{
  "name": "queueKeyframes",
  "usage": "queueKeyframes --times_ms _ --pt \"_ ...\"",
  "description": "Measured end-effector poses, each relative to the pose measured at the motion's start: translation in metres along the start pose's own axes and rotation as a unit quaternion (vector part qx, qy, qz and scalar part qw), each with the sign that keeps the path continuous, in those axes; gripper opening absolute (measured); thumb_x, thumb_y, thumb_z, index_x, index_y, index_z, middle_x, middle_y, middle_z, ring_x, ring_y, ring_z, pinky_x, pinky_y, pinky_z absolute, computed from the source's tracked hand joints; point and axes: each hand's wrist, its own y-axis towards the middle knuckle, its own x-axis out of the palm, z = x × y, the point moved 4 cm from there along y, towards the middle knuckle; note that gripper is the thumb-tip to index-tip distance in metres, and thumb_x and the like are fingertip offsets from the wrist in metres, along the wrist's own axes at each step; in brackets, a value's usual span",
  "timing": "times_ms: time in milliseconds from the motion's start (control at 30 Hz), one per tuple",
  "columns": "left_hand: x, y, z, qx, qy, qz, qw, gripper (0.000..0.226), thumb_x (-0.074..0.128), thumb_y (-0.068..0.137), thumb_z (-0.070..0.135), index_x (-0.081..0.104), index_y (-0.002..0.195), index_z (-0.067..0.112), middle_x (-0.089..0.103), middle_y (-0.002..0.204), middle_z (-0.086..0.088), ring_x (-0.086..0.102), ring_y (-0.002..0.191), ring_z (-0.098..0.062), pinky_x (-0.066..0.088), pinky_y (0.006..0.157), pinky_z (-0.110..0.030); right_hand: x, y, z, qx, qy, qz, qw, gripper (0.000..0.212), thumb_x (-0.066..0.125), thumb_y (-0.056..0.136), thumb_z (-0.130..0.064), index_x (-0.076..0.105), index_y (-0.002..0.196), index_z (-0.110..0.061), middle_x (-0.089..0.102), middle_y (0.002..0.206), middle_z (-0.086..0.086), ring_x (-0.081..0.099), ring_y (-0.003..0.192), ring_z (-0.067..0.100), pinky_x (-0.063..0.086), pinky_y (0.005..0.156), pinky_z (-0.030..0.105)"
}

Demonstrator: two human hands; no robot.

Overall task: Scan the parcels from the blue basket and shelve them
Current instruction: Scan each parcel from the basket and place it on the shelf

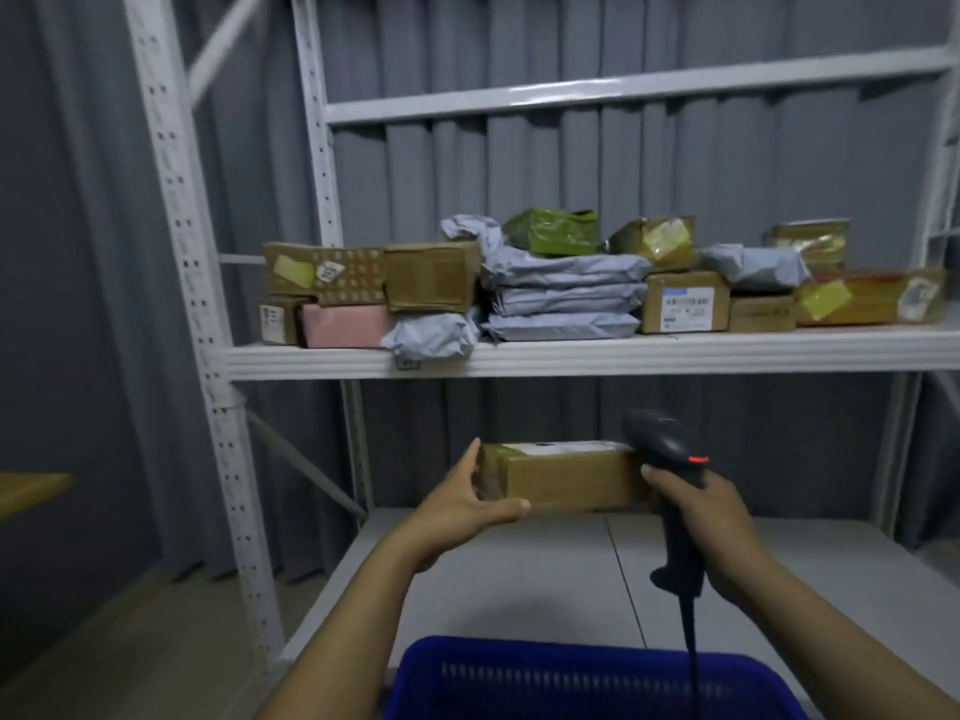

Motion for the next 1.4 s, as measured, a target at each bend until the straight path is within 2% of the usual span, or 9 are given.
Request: queueKeyframes --times_ms 167,333,467,633,867,1000,1133,1300,1400 --pt "-0.076 -0.013 0.035 0.089 0.011 0.113 0.99 0.097 0.08 0.072 0.039 0.02 0.149 0.043 0.039 0.148 0.0 0.044 0.129 -0.017 0.042 0.103 -0.033 0.049 -0.004 -0.061 -0.052 -0.011 -0.037 0.998 0.017 0.073 0.084 -0.017 0.069 0.091 -0.003 0.068 0.078 0.016 0.064 0.071 0.027 0.053 0.071 0.041" --pt "-0.144 -0.042 0.081 0.217 0.01 0.245 0.945 0.072 0.076 0.058 0.047 0.039 0.118 0.058 0.045 0.136 0.005 0.052 0.118 -0.014 0.046 0.089 -0.023 0.099 -0.001 -0.119 -0.086 0.009 -0.064 0.994 0.018 0.071 0.085 -0.018 0.065 0.086 -0.001 0.063 0.069 0.016 0.061 0.057 0.026 0.049 0.053 0.031" --pt "-0.197 -0.039 0.11 0.257 -0.027 0.366 0.894 0.083 0.073 0.051 0.058 0.038 0.126 0.05 0.047 0.134 0.001 0.052 0.119 -0.015 0.048 0.094 -0.029 0.136 0.007 -0.162 -0.108 0.037 -0.078 0.99 0.012 0.068 0.086 -0.012 0.063 0.081 -0.002 0.059 0.067 0.014 0.054 0.051 0.024 0.046 0.049 0.031" --pt "-0.241 0.005 0.143 0.221 0.074 0.484 0.844 0.095 0.081 0.065 0.048 0.028 0.143 0.041 0.031 0.136 -0.007 0.045 0.112 -0.019 0.043 0.096 -0.032 0.17 0.029 -0.196 -0.12 0.032 -0.097 0.987 0.016 0.065 0.084 -0.006 0.062 0.068 -0.004 0.054 0.056 0.012 0.049 0.044 0.021 0.041 0.045 0.027" --pt "-0.257 0.091 0.155 0.179 0.232 0.534 0.793 0.096 0.079 0.068 0.048 0.022 0.14 0.017 0.032 0.134 -0.018 0.043 0.117 -0.037 0.048 0.093 -0.046 0.179 0.067 -0.199 -0.125 0.004 -0.098 0.987 0.023 0.064 0.083 -0.006 0.062 0.06 -0.003 0.057 0.051 0.011 0.052 0.044 0.025 0.043 0.044 0.027" --pt "-0.261 0.128 0.148 0.141 0.254 0.534 0.794 0.081 0.071 0.078 0.053 0.034 0.132 0.006 0.033 0.139 -0.025 0.039 0.125 -0.041 0.041 0.099 -0.046 0.173 0.091 -0.19 -0.133 -0.016 -0.072 0.988 0.013 0.07 0.081 -0.014 0.067 0.077 -0.001 0.062 0.06 0.012 0.056 0.048 0.027 0.046 0.049 0.031" --pt "-0.26 0.152 0.144 0.134 0.366 0.506 0.769 0.071 0.054 0.088 0.06 0.043 0.135 0.008 0.021 0.154 -0.023 0.019 0.142 -0.04 0.021 0.114 -0.052 0.168 0.103 -0.181 -0.125 -0.034 -0.064 0.99 0.013 0.072 0.081 -0.014 0.067 0.078 -0.003 0.061 0.066 0.012 0.056 0.05 0.024 0.046 0.048 0.031" --pt "-0.26 0.173 0.137 0.107 0.487 0.407 0.765 0.062 0.029 0.095 0.059 0.042 0.14 0.019 0.036 0.149 -0.014 0.031 0.137 -0.034 0.026 0.111 -0.055 0.166 0.106 -0.175 -0.11 -0.042 -0.065 0.991 0.016 0.071 0.083 -0.015 0.067 0.085 0.001 0.06 0.068 0.014 0.055 0.051 0.023 0.044 0.047 0.03" --pt "-0.258 0.165 0.139 0.098 0.496 0.398 0.766 0.056 0.032 0.097 0.055 0.044 0.138 0.019 0.039 0.148 -0.01 0.033 0.136 -0.031 0.026 0.11 -0.055 0.164 0.102 -0.173 -0.105 -0.035 -0.068 0.992 0.014 0.071 0.083 -0.014 0.065 0.084 -0.001 0.057 0.065 0.014 0.053 0.051 0.024 0.043 0.048 0.031"
